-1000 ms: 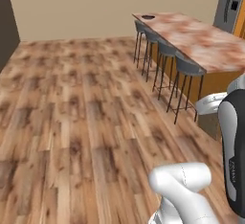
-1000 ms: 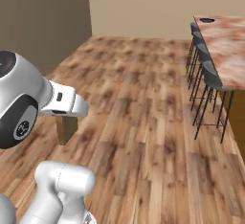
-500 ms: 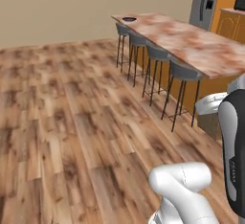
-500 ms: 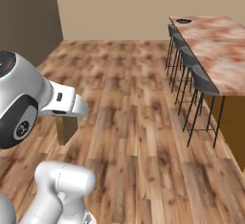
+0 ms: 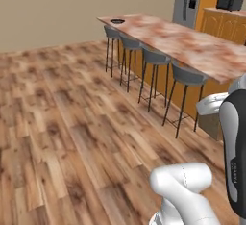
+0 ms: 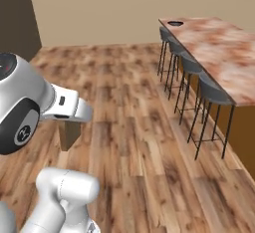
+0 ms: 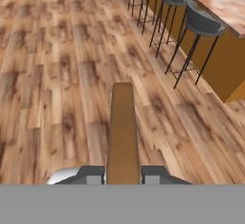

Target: Start the toaster. Once the lever pops up, take the bread to the plate on the dining counter.

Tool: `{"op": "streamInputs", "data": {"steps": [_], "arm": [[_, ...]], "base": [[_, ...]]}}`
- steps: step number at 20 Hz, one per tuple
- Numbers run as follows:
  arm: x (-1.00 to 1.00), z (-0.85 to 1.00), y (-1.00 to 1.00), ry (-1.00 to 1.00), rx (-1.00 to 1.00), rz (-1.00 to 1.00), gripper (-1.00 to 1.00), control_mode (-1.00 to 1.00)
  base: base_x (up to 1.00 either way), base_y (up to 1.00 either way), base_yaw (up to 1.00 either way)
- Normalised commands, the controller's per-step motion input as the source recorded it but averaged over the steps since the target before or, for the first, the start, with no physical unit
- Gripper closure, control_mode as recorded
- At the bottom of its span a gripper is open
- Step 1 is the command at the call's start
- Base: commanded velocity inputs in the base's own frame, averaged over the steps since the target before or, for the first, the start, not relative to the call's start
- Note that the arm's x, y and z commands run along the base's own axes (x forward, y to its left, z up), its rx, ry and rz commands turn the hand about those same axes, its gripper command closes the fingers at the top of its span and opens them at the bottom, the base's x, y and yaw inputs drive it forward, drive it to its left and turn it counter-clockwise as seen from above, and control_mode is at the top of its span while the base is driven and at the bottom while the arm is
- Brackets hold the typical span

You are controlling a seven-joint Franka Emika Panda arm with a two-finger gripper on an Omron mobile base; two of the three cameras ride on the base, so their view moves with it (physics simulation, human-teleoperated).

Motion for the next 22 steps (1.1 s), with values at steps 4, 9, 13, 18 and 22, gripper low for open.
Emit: {"op": "streamInputs", "data": {"steps": [4, 9, 13, 18, 22], "arm": [[0.00, 0.00, 0.00, 0.00, 0.00, 0.00, 1.00, 1.00], [0.00, 0.00, 0.00, 0.00, 0.00, 0.00, 1.00, 1.00], [0.00, 0.00, 0.00, 0.00, 0.00, 0.00, 1.00, 1.00], [0.00, 0.00, 0.00, 0.00, 0.00, 0.00, 1.00, 1.00], [0.00, 0.00, 0.00, 0.00, 0.00, 0.00, 1.00, 1.00]], "base": [[0.57, 0.73, -0.27], [0.53, 0.74, -0.26], [0.50, 0.73, -0.25], [0.51, 0.76, -0.25], [0.54, 0.77, -0.26]]}}
